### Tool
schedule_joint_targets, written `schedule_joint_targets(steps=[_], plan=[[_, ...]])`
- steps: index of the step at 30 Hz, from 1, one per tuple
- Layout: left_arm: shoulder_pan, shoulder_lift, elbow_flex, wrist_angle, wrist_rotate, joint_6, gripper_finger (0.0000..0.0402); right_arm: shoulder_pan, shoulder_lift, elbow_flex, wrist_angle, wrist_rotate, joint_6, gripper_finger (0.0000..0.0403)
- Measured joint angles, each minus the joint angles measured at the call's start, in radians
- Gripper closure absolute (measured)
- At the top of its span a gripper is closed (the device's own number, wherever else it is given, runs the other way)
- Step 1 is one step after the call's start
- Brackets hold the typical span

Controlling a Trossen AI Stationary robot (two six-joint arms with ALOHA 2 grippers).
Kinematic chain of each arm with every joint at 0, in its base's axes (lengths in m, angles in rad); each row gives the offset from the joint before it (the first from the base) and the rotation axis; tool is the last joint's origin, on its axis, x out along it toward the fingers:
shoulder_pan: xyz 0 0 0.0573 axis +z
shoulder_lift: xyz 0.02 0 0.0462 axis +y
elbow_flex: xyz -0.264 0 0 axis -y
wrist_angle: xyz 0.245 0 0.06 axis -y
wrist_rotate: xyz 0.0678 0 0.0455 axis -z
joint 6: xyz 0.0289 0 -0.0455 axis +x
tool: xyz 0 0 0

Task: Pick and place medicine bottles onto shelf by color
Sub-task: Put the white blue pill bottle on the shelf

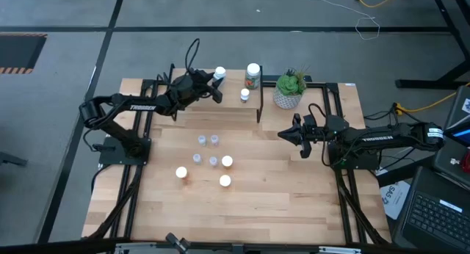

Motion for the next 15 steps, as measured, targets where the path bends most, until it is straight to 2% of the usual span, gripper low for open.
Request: schedule_joint_targets(steps=[10,15], plan=[[0.015,0.004,0.000,-0.007,-0.006,0.015,0.0255,0.000,0.000,0.000,0.000,-0.001,0.025,0.0380],[0.036,0.004,0.000,-0.031,-0.008,-0.031,0.0252,0.000,0.000,0.000,0.000,-0.001,0.026,0.0379]])
